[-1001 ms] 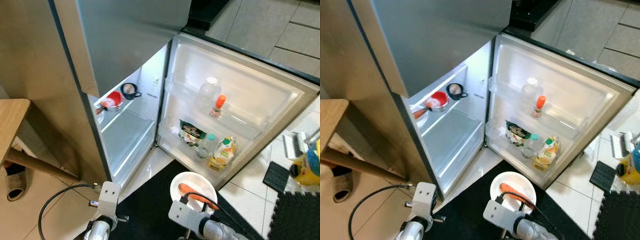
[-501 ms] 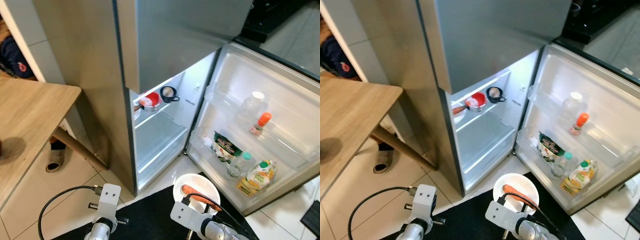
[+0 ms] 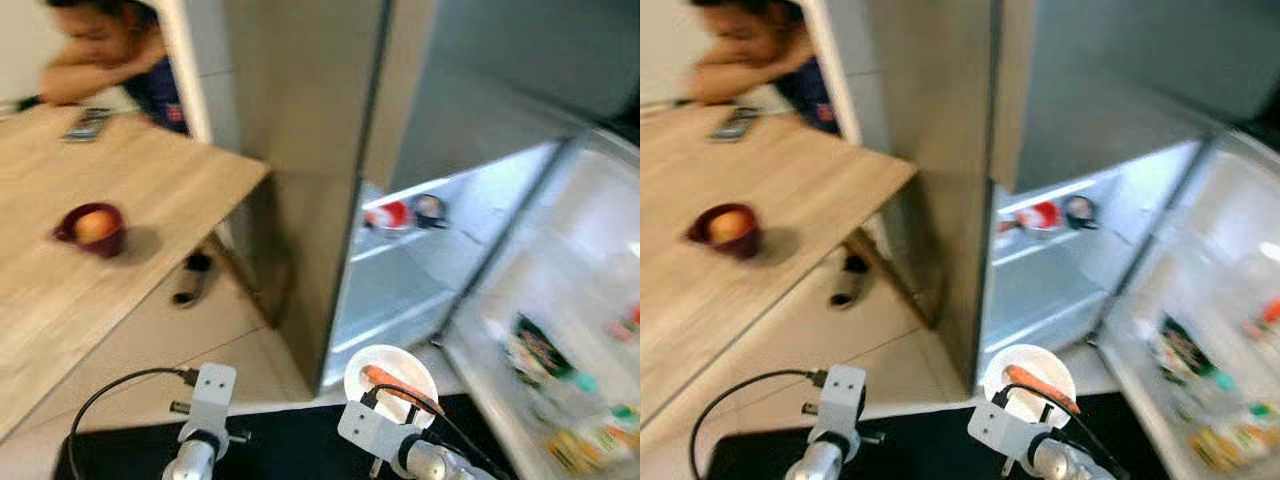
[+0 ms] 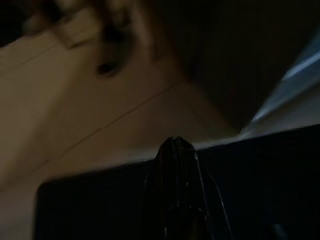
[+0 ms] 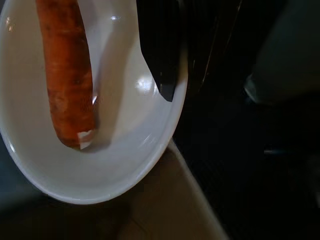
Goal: Restocking fridge
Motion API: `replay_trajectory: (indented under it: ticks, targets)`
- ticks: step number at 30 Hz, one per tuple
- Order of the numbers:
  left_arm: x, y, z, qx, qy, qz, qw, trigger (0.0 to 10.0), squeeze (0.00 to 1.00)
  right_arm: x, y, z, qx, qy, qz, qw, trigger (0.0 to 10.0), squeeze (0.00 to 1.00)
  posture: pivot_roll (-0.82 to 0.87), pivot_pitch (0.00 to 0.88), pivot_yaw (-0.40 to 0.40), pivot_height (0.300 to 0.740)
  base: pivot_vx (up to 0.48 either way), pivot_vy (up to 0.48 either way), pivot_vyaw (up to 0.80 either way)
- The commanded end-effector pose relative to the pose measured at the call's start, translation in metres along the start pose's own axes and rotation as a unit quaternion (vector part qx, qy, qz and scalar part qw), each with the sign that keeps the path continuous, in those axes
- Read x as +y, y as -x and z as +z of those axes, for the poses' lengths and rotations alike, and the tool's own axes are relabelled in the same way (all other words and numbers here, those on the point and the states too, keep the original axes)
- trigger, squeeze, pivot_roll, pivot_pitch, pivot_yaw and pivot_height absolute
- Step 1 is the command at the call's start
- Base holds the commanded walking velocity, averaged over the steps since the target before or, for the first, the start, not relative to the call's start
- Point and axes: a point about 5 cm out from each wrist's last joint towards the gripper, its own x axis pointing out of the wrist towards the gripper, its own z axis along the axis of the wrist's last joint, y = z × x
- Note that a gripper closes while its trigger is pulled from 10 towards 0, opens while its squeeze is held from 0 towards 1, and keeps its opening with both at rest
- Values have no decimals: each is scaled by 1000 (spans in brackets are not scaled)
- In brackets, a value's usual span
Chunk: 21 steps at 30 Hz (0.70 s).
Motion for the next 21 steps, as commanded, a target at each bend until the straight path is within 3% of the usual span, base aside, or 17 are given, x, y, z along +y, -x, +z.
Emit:
replay_trajectory:
  ticks: [1, 16, 21]
  targets:
    - [-2, 0, -2, 6, -1, -2, 1000, 10000, 0, 1, 2, -5, 7, -5, -3, 1000, 10000, 0, -103, 103, -41, 740, 0, 0, 800]
    - [-1, -1, -2, 15, 0, -1, 1000, 10000, 0, -4, 2, -4, 5, -13, -9, 1000, 10000, 0, -106, 109, -42, 740, 0, 0, 772]
    - [2, -3, 0, 17, 19, 13, 1000, 10000, 0, -6, 0, -1, 3, -30, -15, 999, 10000, 0, -104, 112, -40, 740, 0, 0, 0]
